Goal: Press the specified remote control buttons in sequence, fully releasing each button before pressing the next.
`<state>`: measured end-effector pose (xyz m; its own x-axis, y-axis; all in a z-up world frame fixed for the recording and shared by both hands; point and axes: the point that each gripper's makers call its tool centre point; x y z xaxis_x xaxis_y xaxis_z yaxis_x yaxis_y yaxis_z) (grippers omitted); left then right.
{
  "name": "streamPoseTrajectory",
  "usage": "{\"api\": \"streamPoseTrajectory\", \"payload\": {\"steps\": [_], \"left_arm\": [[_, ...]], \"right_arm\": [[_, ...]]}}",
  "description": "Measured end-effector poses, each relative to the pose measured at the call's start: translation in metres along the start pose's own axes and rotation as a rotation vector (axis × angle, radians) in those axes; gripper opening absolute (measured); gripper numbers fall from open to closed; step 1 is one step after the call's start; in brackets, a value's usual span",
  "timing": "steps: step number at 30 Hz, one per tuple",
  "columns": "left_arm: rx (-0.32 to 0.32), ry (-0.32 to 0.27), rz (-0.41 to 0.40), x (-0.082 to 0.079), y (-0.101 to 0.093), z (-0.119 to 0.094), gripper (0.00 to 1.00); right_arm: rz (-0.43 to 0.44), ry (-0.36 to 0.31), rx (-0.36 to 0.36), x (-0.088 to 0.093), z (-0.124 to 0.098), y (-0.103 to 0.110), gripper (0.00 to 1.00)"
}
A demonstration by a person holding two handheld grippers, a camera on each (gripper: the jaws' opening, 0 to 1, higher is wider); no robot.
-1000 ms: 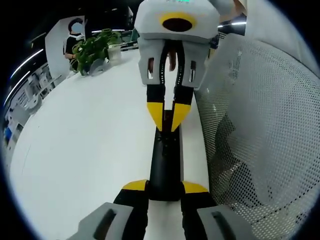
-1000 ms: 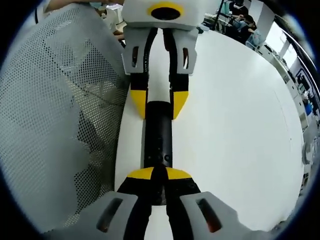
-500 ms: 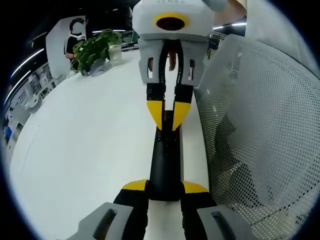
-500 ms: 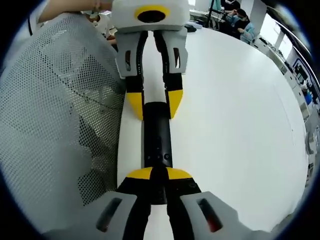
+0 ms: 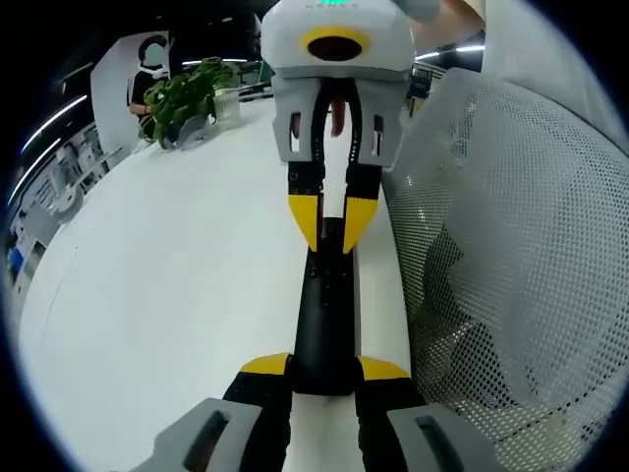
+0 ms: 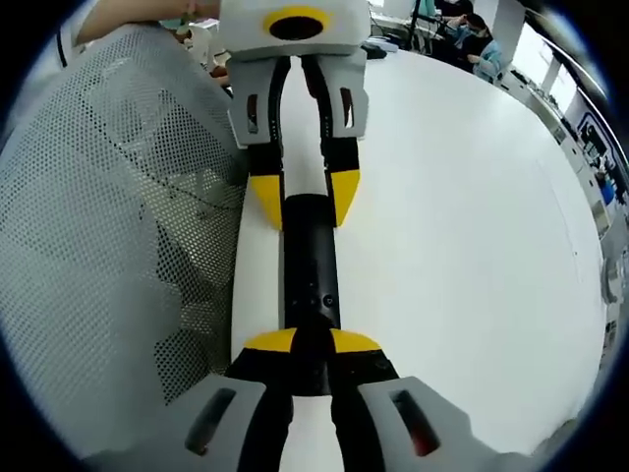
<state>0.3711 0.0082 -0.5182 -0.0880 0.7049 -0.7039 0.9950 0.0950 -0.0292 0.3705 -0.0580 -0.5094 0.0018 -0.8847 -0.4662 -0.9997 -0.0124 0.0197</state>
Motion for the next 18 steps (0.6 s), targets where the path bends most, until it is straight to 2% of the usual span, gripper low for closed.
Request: {"api": "streamPoseTrajectory", "payload": {"steps": [9, 18], "left_arm": [[0.0, 0.009, 0.009, 0.0006, 0.0002, 0.0003, 0.24], [0.003, -0.001, 0.011, 0.0011, 0.0002, 0.0005, 0.24]], "right_arm": [[-0.015, 0.026, 0.023, -0.0004, 0.0015, 0.001, 0.09], [0.014, -0.005, 0.02, -0.0003, -0.0005, -0.0007, 0.1]]}}
Point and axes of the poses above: the point that each gripper's makers call its tool centre point, and the gripper's own axes: z roughly forward along the fingers, y roughly to its left, x roughly out of its underside, and after that the axes turned 5 degrees about -y, right-handed
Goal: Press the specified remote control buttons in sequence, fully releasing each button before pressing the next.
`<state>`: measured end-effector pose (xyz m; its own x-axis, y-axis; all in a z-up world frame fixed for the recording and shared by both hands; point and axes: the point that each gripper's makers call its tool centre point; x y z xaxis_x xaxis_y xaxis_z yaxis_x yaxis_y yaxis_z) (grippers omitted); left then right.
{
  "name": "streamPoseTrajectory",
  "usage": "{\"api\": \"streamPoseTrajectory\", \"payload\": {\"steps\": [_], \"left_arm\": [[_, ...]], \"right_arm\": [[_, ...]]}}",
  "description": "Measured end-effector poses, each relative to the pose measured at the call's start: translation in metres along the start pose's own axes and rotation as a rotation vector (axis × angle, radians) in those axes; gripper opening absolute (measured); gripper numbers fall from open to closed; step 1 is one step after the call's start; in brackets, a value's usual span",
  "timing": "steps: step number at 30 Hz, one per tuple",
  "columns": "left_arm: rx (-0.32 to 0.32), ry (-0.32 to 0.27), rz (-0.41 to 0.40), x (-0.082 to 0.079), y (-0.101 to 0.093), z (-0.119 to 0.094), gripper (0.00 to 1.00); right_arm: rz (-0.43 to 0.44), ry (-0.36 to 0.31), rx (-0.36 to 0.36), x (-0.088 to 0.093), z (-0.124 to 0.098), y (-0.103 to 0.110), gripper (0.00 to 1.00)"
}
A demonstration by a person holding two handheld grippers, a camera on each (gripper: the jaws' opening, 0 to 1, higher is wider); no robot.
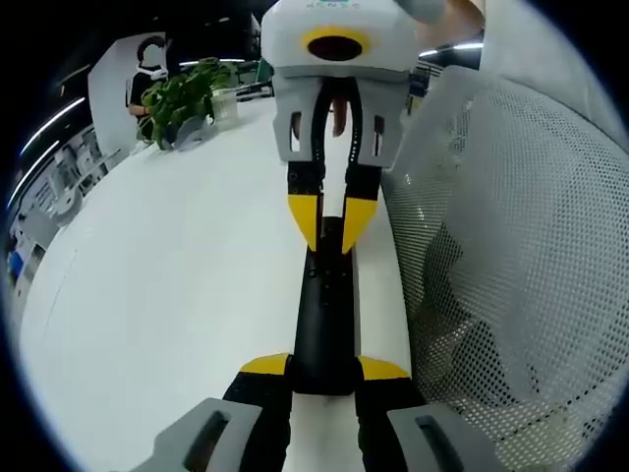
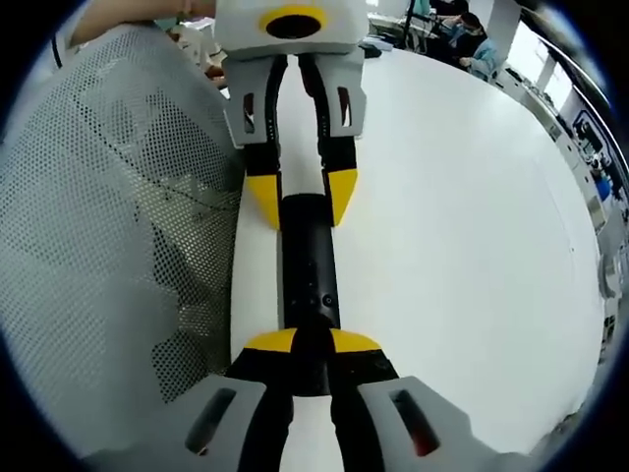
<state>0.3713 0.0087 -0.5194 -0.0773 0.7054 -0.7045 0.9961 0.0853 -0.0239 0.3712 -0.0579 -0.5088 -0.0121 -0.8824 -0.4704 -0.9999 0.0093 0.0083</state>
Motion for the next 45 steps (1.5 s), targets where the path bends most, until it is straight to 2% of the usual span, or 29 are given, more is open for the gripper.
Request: {"api": "streamPoseTrajectory", "payload": {"steps": [10, 14, 17, 22, 28, 35, 40, 41, 45], "left_arm": [[-0.003, -0.003, -0.002, -0.001, -0.001, 0.0, 0.24], [-0.003, -0.002, -0.002, -0.001, -0.001, 0.0, 0.24], [-0.003, -0.005, -0.003, -0.002, -0.002, -0.001, 0.24], [-0.002, -0.004, 0.002, -0.002, -0.002, -0.001, 0.24], [-0.001, 0.003, 0.003, -0.002, -0.002, -0.001, 0.24], [-0.001, 0.002, 0.003, -0.002, -0.001, -0.001, 0.24], [0.0, 0.0, 0.005, -0.001, -0.001, -0.001, 0.24], [0.0, -0.001, 0.005, -0.001, -0.001, -0.001, 0.24], [-0.007, -0.004, 0.004, -0.001, -0.002, -0.001, 0.24]], "right_arm": [[0.031, 0.006, 0.017, 0.005, -0.002, -0.001, 0.1], [0.048, 0.031, 0.019, 0.004, 0.0, -0.001, 0.09], [0.03, 0.058, 0.025, 0.005, 0.001, -0.001, 0.09], [0.053, 0.066, 0.036, 0.006, 0.0, -0.001, 0.09], [0.038, 0.091, 0.038, 0.005, 0.001, -0.001, 0.1], [0.058, 0.074, 0.051, 0.006, 0.0, -0.001, 0.09], [0.036, 0.043, 0.042, 0.007, -0.001, -0.002, 0.09], [0.041, 0.028, 0.044, 0.007, -0.002, -0.001, 0.09], [0.07, 0.033, 0.044, 0.013, -0.005, -0.002, 0.09]]}}
Point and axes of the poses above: the point that each gripper's makers call its tool centre point, and the gripper's own axes: z roughly forward along the fingers, y roughly to its left, x roughly out of its underside, and after that the axes turned 5 degrees about -y, right-handed
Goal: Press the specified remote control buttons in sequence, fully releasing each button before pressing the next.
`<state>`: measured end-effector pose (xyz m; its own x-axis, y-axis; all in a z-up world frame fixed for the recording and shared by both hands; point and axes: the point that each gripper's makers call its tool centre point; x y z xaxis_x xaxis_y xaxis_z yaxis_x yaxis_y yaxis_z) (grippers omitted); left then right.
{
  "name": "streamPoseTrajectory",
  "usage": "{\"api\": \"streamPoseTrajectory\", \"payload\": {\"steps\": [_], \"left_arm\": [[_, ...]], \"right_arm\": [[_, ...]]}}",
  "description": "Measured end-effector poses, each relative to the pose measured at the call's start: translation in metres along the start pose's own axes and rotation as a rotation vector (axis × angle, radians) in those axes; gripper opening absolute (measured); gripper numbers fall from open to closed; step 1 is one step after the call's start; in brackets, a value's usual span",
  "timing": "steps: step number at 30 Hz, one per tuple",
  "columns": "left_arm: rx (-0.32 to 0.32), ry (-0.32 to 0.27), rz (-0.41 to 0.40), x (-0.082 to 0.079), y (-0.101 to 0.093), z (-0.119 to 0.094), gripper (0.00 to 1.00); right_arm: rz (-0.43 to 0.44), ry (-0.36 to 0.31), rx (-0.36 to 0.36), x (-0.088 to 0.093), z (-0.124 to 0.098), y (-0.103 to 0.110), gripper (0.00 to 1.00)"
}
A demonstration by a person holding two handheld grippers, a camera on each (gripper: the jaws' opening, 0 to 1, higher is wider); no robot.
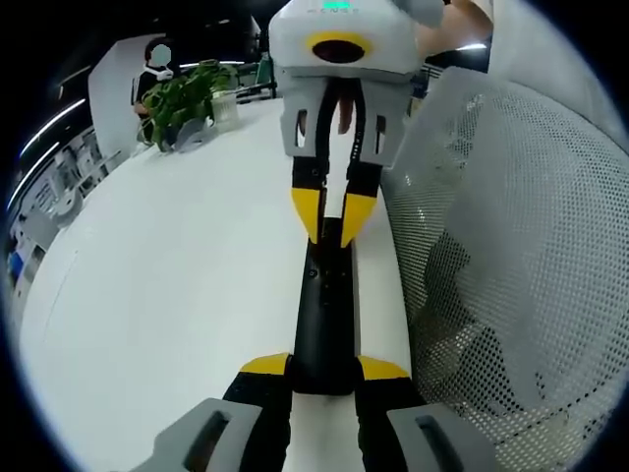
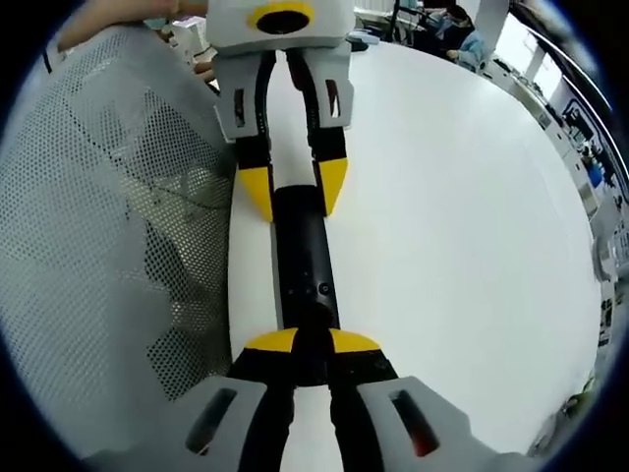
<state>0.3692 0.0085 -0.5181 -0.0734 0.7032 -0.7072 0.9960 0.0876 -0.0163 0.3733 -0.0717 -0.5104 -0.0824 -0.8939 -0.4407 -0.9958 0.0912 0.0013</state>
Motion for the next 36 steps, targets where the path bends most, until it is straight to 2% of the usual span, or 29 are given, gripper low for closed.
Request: {"api": "streamPoseTrajectory", "payload": {"steps": [3, 6, 10, 17, 23, 25, 29, 36], "left_arm": [[0.002, -0.003, 0.0, 0.0008, -0.0012, -0.0005, 0.24], [0.008, 0.002, 0.002, 0.0011, -0.001, -0.0004, 0.24], [0.01, 0.001, -0.002, 0.0012, -0.0006, -0.0003, 0.24], [0.009, 0.0, -0.005, 0.0013, -0.0005, 0.0, 0.24], [0.01, 0.007, 0.0, 0.0013, -0.0006, 0.0003, 0.24], [0.01, 0.008, 0.001, 0.0013, -0.0005, 0.0004, 0.24], [0.009, 0.002, -0.006, 0.0012, -0.0003, 0.0003, 0.24], [0.009, -0.001, -0.01, 0.0007, -0.0006, 0.0002, 0.24]], "right_arm": [[0.016, -0.018, 0.004, 0.0016, -0.0008, 0.0003, 0.09], [0.007, -0.008, -0.001, -0.0002, -0.0005, 0.0013, 0.09], [-0.109, 0.026, -0.025, -0.0012, 0.0006, 0.0035, 0.08], [-0.087, 0.056, -0.05, -0.0015, 0.0016, 0.0014, 0.07], [-0.129, 0.07, -0.041, -0.001, 0.0019, 0.0039, 0.07], [-0.142, 0.062, -0.047, -0.0009, 0.0013, 0.0032, 0.07], [-0.103, 0.027, -0.058, -0.0003, -0.0001, 0.0019, 0.07], [-0.142, -0.006, -0.034, -0.0001, -0.0009, 0.005, 0.03]]}}
Point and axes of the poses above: the point that each gripper's makers call its tool centre point, and the gripper's own axes: z roughly forward along the fingers, y roughly to its left, x roughly out of its underside, and after that the axes turned 5 degrees about -y, right-handed
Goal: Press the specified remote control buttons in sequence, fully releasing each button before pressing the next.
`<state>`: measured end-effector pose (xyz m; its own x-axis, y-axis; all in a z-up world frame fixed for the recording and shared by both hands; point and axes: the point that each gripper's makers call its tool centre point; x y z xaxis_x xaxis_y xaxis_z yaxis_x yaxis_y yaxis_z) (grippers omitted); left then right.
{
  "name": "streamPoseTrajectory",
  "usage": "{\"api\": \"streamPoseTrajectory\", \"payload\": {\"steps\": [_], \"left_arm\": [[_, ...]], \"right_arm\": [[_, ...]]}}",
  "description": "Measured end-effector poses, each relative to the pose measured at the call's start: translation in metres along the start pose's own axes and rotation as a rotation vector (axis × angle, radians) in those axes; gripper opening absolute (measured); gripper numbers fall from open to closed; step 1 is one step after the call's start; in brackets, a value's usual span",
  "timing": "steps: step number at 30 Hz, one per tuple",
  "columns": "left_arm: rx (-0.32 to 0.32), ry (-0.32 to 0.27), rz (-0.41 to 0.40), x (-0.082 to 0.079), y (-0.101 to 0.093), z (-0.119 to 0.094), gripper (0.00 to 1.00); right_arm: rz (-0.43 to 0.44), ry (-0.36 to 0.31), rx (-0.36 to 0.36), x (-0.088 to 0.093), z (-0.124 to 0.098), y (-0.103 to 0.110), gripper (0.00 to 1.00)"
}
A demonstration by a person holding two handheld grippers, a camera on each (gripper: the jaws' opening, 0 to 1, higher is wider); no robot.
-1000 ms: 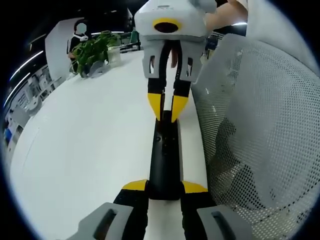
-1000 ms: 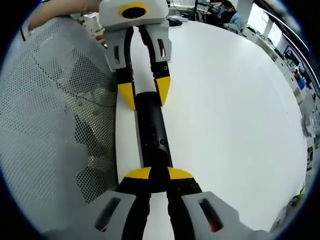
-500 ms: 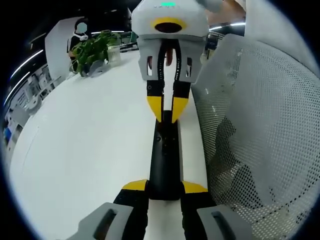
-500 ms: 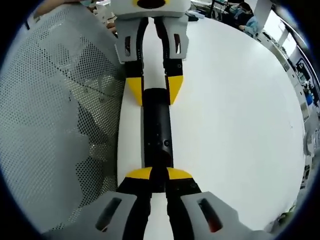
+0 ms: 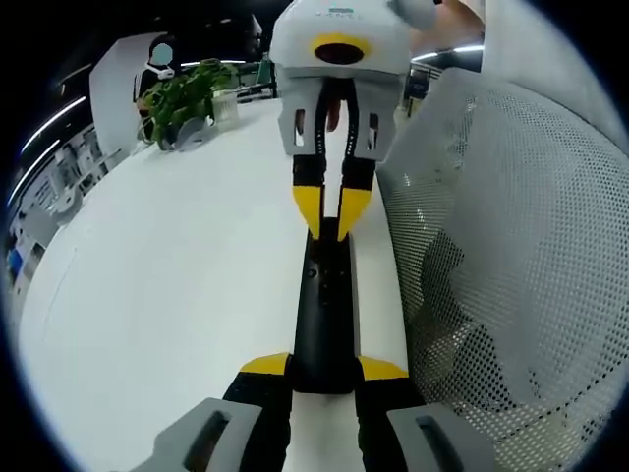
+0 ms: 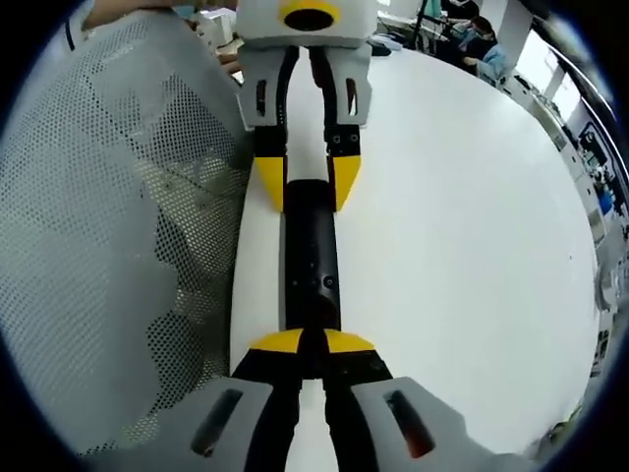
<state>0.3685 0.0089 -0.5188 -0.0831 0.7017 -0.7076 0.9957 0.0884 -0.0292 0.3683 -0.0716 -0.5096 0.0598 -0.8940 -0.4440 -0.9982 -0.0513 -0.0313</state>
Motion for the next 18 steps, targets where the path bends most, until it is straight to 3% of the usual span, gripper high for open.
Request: {"api": "streamPoseTrajectory", "payload": {"steps": [8, 15, 17, 18], "left_arm": [[0.0, -0.002, -0.001, -0.0004, -0.0004, -0.0003, 0.24], [0.002, -0.002, -0.001, 0.0, -0.0001, -0.0004, 0.24], [0.003, 0.001, 0.004, 0.0, -0.0002, -0.0003, 0.24], [0.003, 0.002, 0.004, 0.0, -0.0002, -0.0003, 0.24]], "right_arm": [[-0.03, 0.025, 0.02, -0.0002, 0.0008, -0.0014, 0.0], [-0.065, 0.089, 0.006, -0.001, 0.0027, -0.0016, 0.0], [-0.128, 0.111, 0.006, -0.0003, 0.0025, -0.0018, 0.0], [-0.118, 0.117, 0.013, -0.0003, 0.0031, 0.0, 0.0]]}}
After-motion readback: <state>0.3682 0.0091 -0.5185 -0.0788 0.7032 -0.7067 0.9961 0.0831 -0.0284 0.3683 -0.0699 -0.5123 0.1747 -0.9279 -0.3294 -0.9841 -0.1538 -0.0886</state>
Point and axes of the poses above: the point that each gripper's makers call its tool centre point, and the gripper's own axes: z roughly forward along the fingers, y roughly to its left, x roughly out of its underside, and after that the axes turned 5 degrees about -y, right-handed
